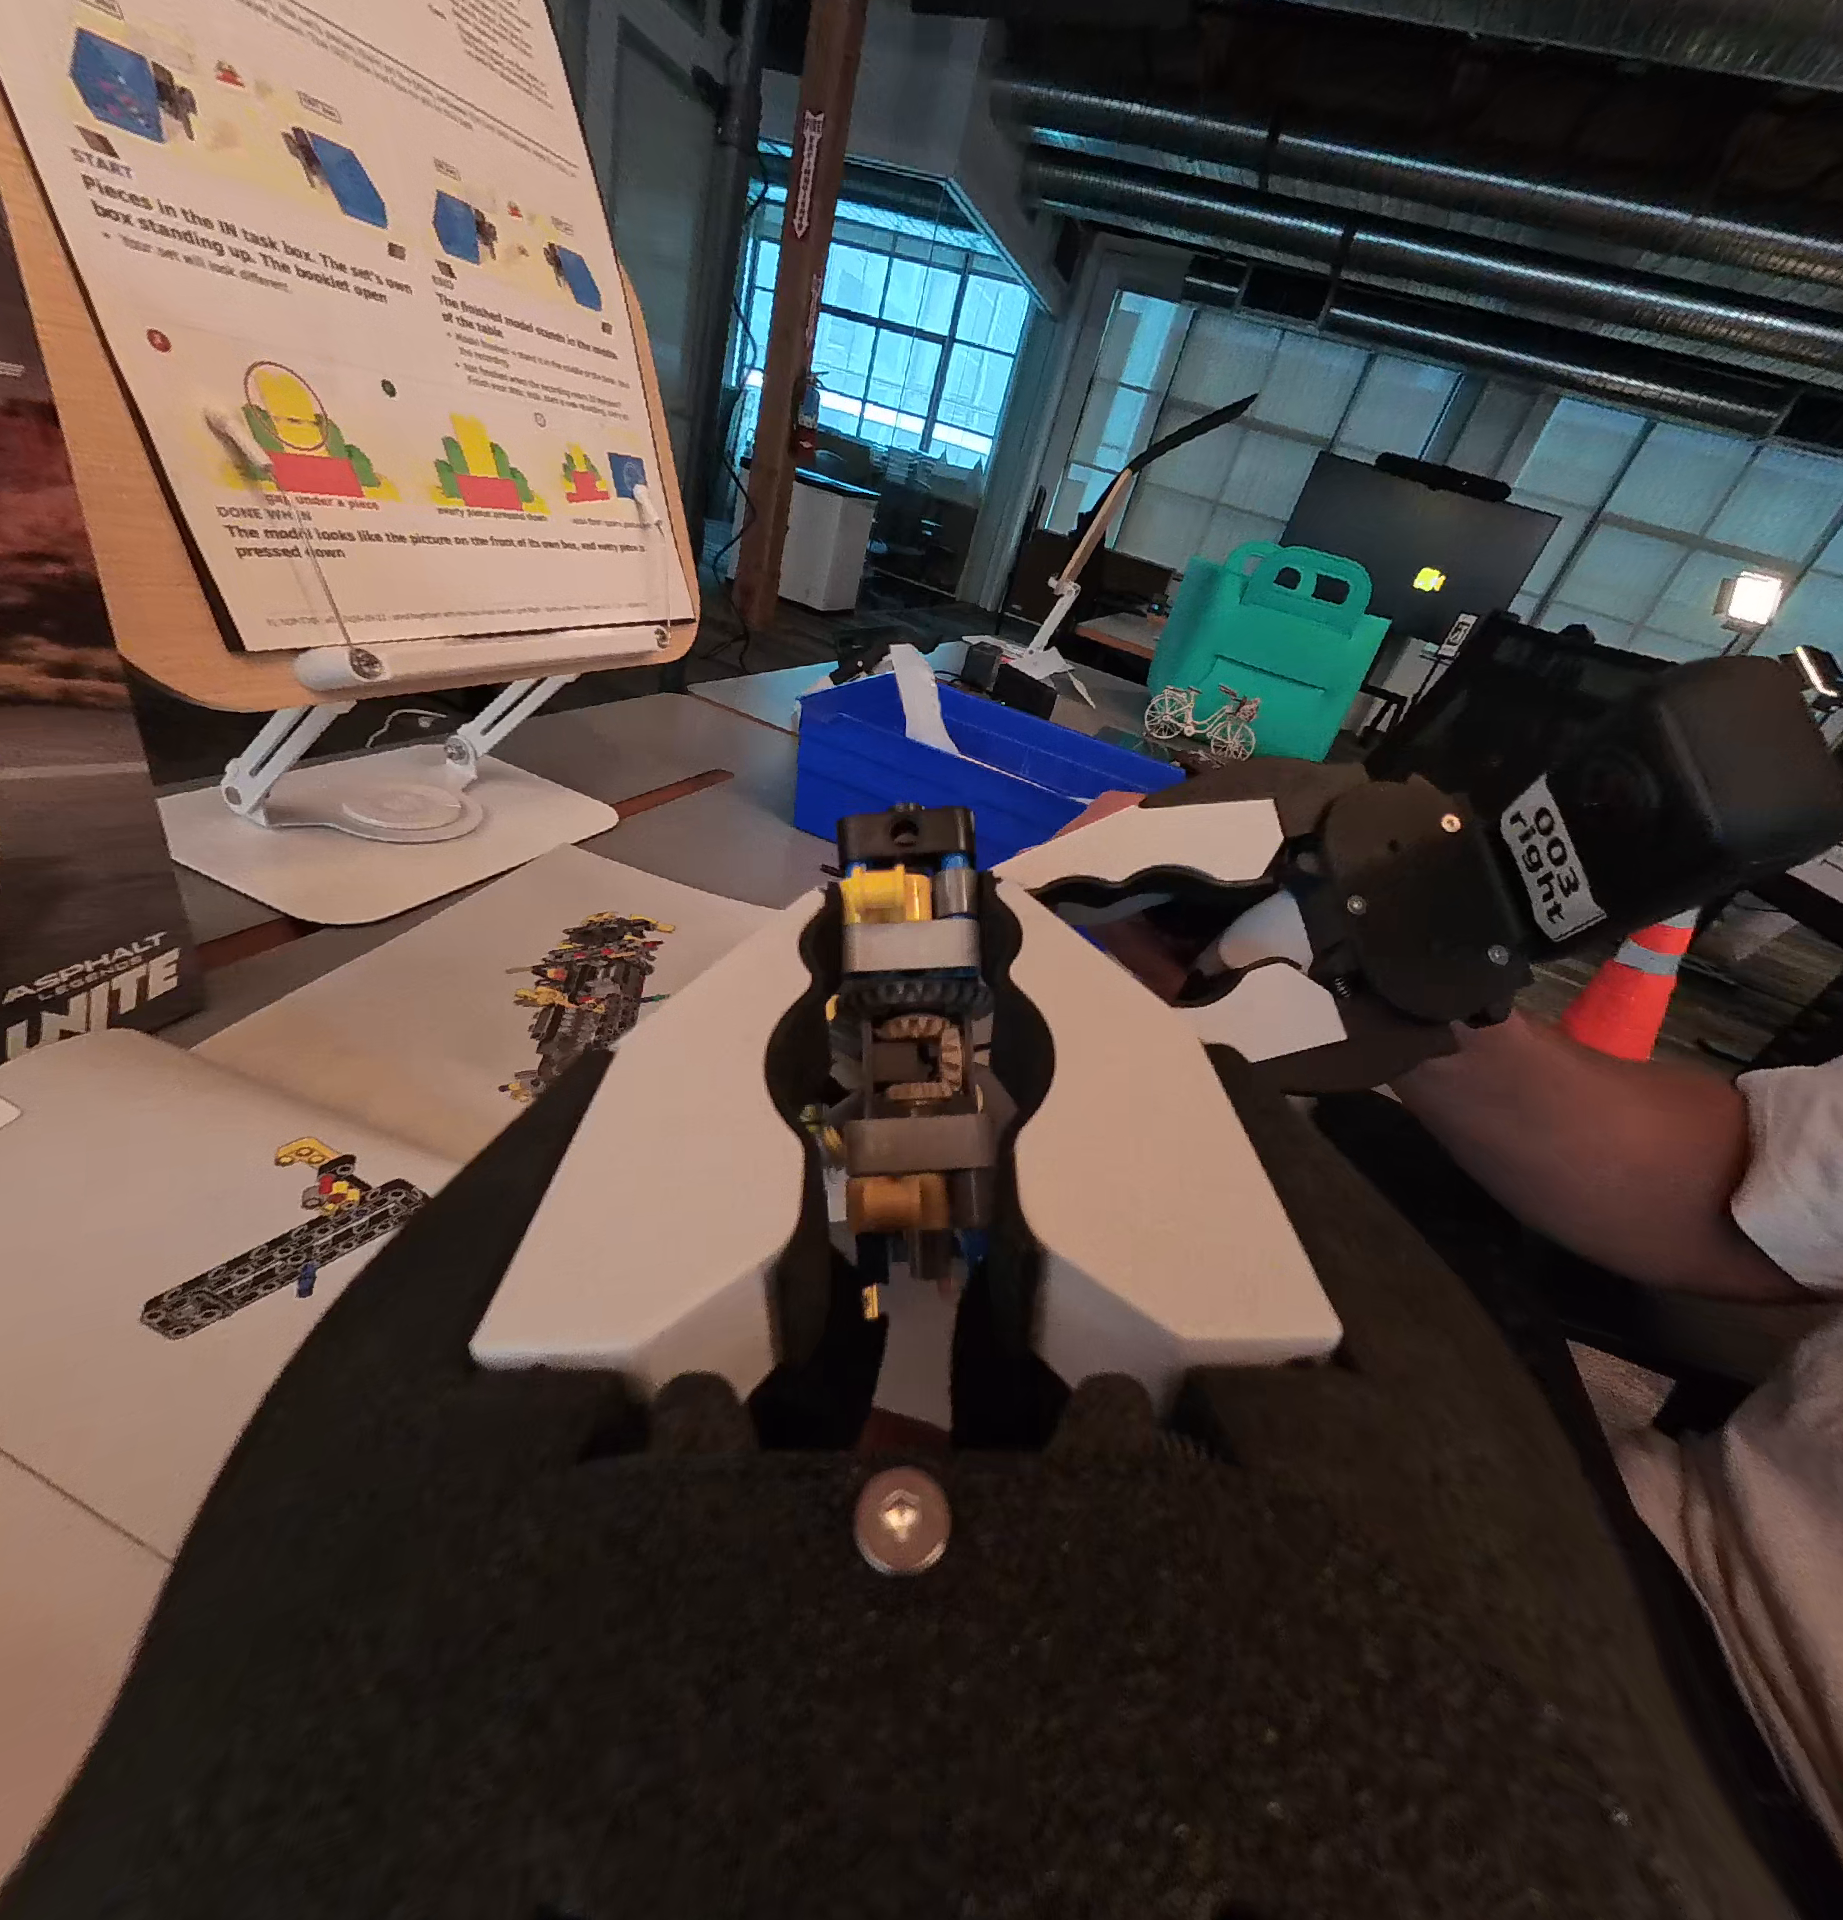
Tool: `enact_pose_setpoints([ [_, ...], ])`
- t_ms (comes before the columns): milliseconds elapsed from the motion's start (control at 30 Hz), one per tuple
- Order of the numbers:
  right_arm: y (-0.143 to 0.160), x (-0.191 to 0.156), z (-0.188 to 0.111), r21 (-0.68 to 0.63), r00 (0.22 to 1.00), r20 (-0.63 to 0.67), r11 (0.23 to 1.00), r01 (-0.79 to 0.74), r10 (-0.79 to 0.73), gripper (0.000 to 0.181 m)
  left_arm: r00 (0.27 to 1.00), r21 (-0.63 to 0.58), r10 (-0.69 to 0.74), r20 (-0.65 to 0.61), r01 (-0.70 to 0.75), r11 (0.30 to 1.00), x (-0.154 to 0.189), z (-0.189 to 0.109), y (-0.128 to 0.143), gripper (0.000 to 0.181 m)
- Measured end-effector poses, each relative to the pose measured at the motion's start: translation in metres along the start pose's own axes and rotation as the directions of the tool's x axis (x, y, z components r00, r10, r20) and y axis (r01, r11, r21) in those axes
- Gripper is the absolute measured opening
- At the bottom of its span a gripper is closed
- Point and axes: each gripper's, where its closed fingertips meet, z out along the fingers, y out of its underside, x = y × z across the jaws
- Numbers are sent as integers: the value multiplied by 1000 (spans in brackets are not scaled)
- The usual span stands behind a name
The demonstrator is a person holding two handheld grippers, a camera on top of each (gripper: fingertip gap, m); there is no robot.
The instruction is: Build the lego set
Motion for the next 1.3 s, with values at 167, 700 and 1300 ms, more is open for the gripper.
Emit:
enact_pose_setpoints([
  [167,1,-5,3,11,1000,-11,1000,17,-17,33,1000,6,7,6,-7,1000,0,1,0,25],
  [700,-1,-11,-1,58,995,50,994,-88,85,41,994,-48,107,33,-105,993,7,1,1,25],
  [1300,2,-6,4,43,994,-69,995,89,-86,30,997,-54,76,22,-75,996,5,0,3,25],
])
